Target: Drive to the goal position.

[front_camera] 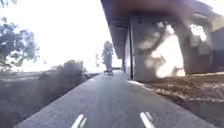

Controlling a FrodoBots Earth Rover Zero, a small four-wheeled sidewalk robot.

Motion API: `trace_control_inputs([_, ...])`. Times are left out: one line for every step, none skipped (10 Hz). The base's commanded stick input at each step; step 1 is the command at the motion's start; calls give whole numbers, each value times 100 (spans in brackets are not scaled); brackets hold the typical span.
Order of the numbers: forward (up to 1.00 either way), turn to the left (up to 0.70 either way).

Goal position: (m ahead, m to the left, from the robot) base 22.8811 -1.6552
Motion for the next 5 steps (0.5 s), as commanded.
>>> trace_control_inputs([98, 0])
trace_control_inputs([98, 0])
trace_control_inputs([98, 0])
trace_control_inputs([98, 0])
trace_control_inputs([98, 0])
